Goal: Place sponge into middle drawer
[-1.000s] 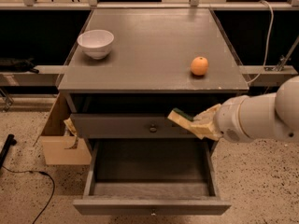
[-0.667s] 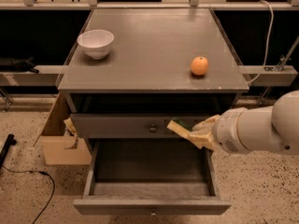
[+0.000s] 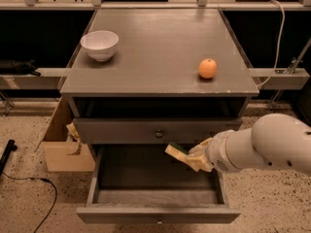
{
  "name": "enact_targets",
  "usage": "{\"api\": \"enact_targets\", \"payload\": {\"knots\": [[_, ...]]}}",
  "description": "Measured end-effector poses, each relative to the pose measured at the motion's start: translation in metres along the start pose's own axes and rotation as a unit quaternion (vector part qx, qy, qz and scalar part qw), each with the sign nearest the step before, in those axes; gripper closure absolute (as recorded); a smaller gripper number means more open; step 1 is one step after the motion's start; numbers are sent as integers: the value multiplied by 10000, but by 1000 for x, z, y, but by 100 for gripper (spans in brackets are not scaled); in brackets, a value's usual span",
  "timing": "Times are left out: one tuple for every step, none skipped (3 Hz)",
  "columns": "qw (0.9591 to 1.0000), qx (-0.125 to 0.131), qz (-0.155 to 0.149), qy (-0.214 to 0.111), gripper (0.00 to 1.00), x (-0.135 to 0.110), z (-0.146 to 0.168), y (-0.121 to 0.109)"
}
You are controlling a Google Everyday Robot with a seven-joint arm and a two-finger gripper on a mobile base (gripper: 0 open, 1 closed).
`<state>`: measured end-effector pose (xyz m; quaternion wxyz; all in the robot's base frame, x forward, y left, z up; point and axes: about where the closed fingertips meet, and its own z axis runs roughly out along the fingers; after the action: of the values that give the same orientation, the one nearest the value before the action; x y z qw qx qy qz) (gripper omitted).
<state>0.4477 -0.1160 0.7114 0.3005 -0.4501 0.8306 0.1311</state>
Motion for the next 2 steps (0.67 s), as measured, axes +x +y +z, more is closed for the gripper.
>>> {"api": "enact_targets", "payload": {"knots": [[9991,-172,311,242,100,38,34,-2],[9973,-284,554,378,100,66,55,1]]}}
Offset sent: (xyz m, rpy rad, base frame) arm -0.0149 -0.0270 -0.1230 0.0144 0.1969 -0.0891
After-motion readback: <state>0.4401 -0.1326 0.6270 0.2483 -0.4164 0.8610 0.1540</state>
